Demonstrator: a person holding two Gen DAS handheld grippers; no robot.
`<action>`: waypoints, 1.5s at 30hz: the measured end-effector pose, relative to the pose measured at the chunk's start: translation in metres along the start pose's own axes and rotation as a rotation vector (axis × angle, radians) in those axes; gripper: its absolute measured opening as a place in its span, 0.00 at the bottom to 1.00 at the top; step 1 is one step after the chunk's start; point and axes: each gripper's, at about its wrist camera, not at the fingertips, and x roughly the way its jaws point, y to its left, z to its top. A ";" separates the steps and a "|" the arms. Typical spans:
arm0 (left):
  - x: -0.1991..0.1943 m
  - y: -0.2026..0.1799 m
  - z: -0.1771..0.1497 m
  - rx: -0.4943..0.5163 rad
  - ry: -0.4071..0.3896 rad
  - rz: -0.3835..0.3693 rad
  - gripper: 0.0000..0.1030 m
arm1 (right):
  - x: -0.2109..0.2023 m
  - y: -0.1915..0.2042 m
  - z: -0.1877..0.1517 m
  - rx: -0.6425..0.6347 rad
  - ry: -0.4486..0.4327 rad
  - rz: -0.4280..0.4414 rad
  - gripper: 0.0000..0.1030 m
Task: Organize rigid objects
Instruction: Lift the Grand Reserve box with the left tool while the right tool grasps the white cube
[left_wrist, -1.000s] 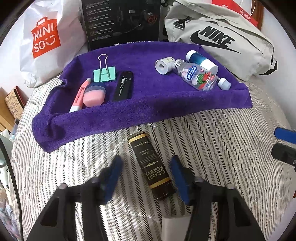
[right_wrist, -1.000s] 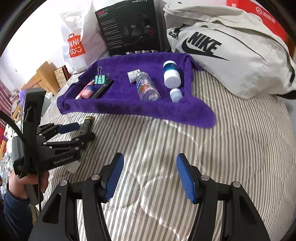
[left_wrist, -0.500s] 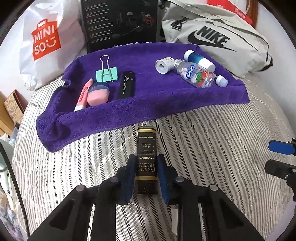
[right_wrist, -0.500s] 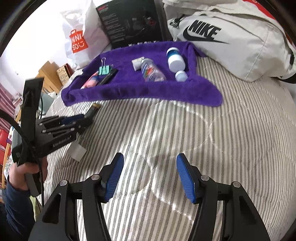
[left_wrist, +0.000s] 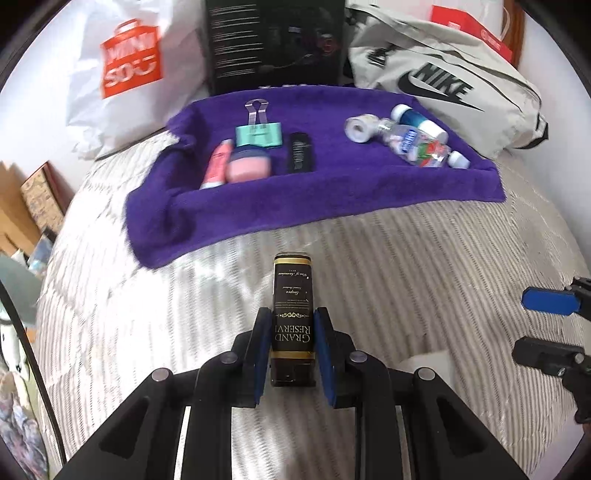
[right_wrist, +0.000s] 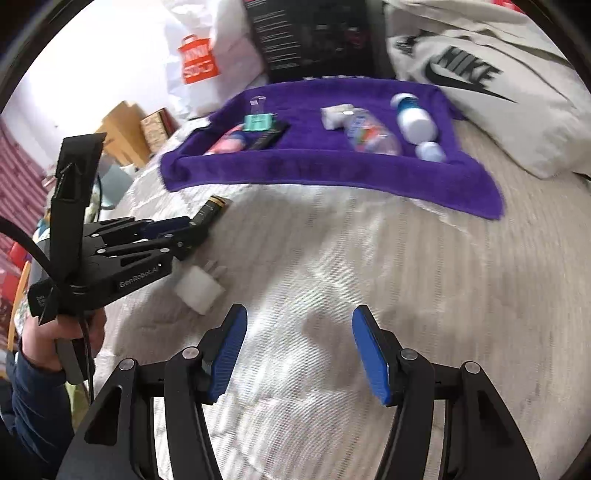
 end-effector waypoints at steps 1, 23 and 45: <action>0.000 0.004 -0.002 -0.005 0.001 0.005 0.22 | 0.003 0.005 0.001 -0.007 0.006 0.007 0.57; -0.009 0.047 -0.024 -0.074 -0.021 0.012 0.22 | 0.059 0.070 0.020 -0.101 0.053 -0.008 0.57; -0.007 0.044 -0.024 -0.073 -0.021 0.024 0.22 | 0.055 0.058 0.018 -0.168 0.016 -0.106 0.31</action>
